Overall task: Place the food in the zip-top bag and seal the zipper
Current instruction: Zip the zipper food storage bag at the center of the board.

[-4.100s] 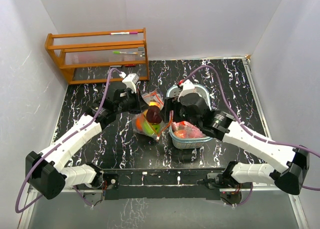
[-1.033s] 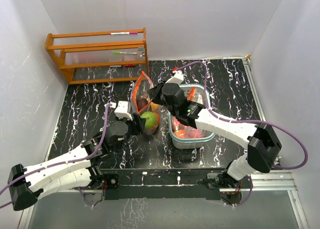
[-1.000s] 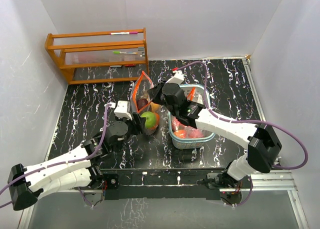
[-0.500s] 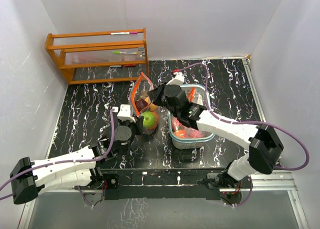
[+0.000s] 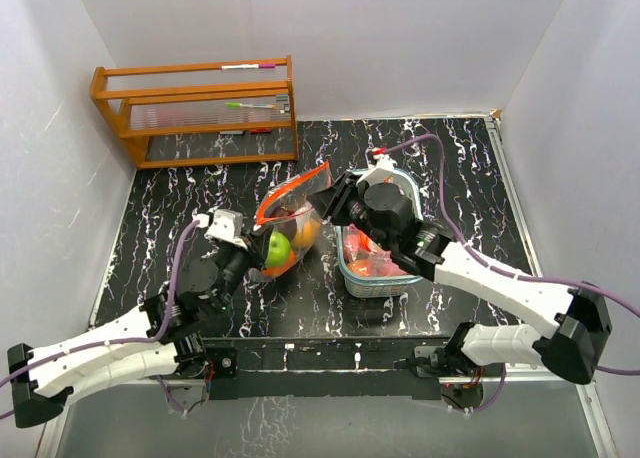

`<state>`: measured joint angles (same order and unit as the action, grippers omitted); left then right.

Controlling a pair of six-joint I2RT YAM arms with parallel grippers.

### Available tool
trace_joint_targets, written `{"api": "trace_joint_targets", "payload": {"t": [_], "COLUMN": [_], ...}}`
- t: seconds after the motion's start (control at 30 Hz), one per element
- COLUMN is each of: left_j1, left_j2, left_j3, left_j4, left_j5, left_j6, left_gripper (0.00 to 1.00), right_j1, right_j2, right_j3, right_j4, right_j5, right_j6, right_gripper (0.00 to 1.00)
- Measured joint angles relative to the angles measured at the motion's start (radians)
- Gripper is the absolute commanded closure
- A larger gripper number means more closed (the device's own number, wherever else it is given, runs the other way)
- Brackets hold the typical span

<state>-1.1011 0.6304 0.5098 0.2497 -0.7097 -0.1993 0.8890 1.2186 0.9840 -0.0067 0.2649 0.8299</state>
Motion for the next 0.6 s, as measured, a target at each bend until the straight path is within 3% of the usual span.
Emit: {"api": "trace_joint_targets", "payload": {"t": [0.17, 0.23, 0.27, 0.6], "left_j1": [0.0, 0.0, 0.0, 0.0], "left_j2": [-0.019, -0.004, 0.004, -0.057], "left_j3": [0.083, 0.133, 0.159, 0.234], "left_j4": [-0.092, -0.154, -0.187, -0.471], "left_j5": [0.131, 0.175, 0.198, 0.35], "left_j6": [0.068, 0.088, 0.098, 0.216], "left_gripper": [1.0, 1.0, 1.0, 1.0], "right_j1": [-0.004, -0.005, -0.006, -0.006], "right_j2": [-0.063, -0.085, -0.104, -0.399], "right_j3": [0.005, 0.005, 0.005, 0.011], "right_j4": [-0.069, -0.113, -0.138, -0.232], "right_j5": [-0.105, -0.146, -0.169, -0.379], "right_j6": [-0.127, -0.183, -0.224, -0.633], "right_gripper": [0.31, 0.09, 0.03, 0.02]}}
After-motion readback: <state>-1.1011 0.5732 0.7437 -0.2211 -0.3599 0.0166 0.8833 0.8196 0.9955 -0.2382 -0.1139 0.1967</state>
